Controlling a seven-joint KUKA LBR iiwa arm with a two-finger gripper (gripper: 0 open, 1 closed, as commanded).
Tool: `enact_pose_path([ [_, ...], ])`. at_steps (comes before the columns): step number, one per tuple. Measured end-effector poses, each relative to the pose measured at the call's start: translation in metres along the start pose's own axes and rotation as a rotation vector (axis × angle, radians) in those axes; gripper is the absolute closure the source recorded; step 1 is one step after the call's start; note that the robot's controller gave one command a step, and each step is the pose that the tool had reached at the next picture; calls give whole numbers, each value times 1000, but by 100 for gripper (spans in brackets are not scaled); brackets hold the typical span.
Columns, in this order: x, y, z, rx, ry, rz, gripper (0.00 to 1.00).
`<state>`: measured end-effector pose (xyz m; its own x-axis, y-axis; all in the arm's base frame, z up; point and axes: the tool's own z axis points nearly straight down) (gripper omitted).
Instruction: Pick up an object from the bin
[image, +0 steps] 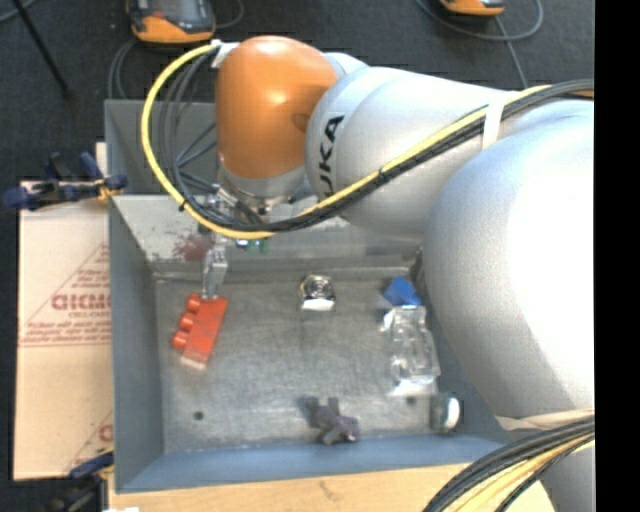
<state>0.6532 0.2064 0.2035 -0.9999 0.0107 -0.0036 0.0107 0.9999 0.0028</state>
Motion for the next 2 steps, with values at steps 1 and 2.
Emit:
enact_pose_path([
  [1,3,-5,102,1,4,94,0],
  [2,11,-13,110,-7,-16,223,0],
])
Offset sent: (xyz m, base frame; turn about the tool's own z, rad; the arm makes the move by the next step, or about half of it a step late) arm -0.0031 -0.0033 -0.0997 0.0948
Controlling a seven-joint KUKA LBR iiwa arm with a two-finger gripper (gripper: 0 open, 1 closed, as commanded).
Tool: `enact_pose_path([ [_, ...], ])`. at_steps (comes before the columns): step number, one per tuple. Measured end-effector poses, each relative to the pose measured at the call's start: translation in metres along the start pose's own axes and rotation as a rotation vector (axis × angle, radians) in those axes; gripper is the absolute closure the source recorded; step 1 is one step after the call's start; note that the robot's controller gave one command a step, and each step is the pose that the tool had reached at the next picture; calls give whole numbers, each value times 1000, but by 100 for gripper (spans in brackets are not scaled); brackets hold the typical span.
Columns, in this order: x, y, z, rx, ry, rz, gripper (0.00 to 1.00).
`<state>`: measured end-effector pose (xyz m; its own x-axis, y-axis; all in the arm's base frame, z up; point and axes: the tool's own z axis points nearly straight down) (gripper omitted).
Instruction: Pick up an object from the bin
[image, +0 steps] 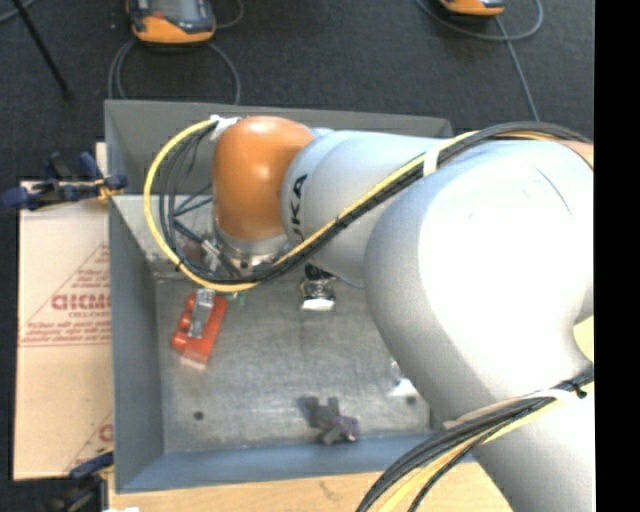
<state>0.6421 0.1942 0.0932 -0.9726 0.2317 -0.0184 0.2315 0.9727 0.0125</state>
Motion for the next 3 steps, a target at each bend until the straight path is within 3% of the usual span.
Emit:
enact_pose_path([
  [1,-1,0,0,-2,-8,0,100],
  [2,16,31,-145,6,7,-237,100],
  [3,28,19,-43,12,23,-321,100],
])
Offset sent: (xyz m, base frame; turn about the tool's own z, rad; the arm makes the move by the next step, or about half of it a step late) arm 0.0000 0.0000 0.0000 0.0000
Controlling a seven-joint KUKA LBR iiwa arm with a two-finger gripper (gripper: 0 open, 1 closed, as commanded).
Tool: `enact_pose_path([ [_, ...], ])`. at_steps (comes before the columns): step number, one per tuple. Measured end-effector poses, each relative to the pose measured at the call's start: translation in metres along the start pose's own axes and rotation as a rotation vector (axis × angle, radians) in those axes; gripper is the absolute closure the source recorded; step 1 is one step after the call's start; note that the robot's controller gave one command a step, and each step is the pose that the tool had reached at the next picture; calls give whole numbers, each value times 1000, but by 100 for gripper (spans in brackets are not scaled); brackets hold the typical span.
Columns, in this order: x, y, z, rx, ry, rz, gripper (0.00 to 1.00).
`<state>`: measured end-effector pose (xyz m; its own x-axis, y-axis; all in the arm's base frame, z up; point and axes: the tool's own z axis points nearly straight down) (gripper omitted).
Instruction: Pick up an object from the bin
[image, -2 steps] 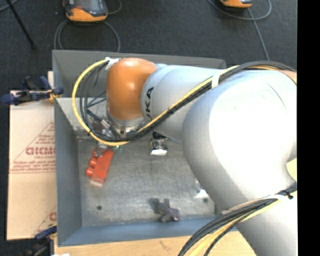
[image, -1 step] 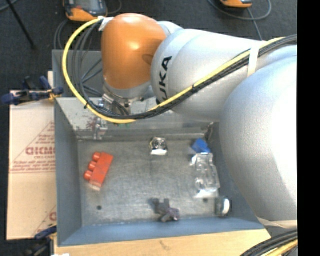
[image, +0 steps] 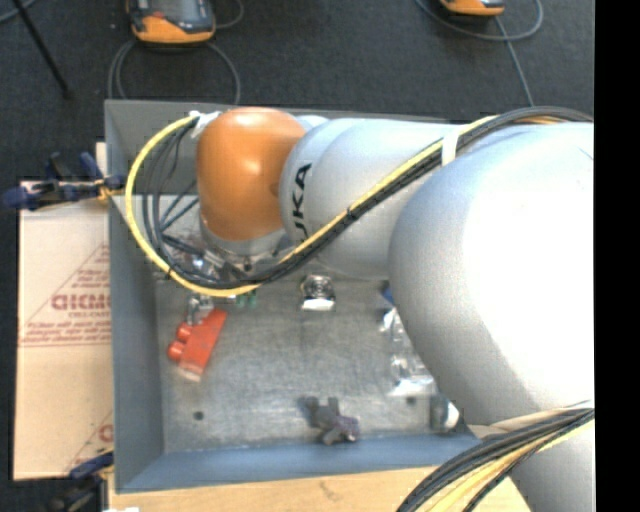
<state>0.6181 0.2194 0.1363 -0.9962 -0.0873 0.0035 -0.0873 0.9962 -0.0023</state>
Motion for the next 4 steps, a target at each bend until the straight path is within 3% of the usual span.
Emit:
enact_pose_path([
  [1,-2,1,-5,-3,-8,1,0],
  [2,7,-37,64,-3,-13,-124,0],
  [3,4,-35,60,-6,-21,-123,100],
  [4,37,19,-158,-3,-18,-330,100],
])
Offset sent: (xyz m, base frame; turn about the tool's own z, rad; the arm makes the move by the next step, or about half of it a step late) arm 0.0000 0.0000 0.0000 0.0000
